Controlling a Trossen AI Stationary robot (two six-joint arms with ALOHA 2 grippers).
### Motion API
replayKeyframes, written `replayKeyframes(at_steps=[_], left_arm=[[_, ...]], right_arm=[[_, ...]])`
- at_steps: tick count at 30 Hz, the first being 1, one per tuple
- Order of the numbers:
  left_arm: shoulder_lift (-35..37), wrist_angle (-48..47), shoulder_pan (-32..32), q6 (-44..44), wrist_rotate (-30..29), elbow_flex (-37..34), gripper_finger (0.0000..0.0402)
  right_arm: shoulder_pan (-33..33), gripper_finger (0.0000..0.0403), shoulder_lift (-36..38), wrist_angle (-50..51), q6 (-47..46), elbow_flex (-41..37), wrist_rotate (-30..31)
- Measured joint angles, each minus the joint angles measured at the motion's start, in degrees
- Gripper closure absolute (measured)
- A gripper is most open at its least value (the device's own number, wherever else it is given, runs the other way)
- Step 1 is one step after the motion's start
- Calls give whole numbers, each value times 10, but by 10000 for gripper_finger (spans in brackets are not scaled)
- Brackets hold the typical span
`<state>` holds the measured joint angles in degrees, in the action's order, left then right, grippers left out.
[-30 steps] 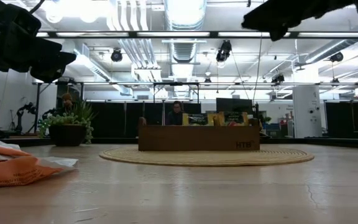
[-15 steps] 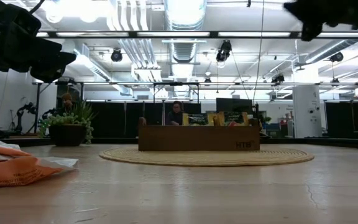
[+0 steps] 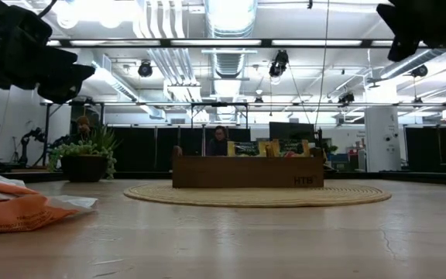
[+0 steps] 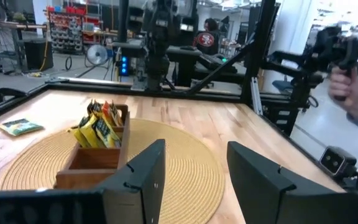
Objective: Pick & Place Tea
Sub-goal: Put the yellow tea bag into the left section of the wooden organizer
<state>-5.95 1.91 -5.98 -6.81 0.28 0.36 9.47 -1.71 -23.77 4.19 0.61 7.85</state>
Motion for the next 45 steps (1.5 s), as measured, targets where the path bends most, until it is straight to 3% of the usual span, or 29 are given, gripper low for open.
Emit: replayKeyframes(at_steps=[4,7,11,24,30,37,45], left_arm=[[-1,-1,0,-81,14,0,235],[-2,-2,-1,-132,21,0,235],[-3,-4,-1,-169,31,0,235],[-23,19,-7,-163,69,0,235],[-29,116,-33,-165,104,0,235],[-43,151,-60,-175,28,0,235],[-80,152,-96,-248,14,0,235]], right_arm=[[0,277,7,24,6,0,3],[0,273,10,129,46,-1,-58],[0,268,12,231,74,-1,-59],[-1,282,1,229,80,-1,-47],[-1,277,1,229,80,-1,-47],[-1,269,1,229,78,-1,-48],[-1,275,1,229,78,-1,-48]])
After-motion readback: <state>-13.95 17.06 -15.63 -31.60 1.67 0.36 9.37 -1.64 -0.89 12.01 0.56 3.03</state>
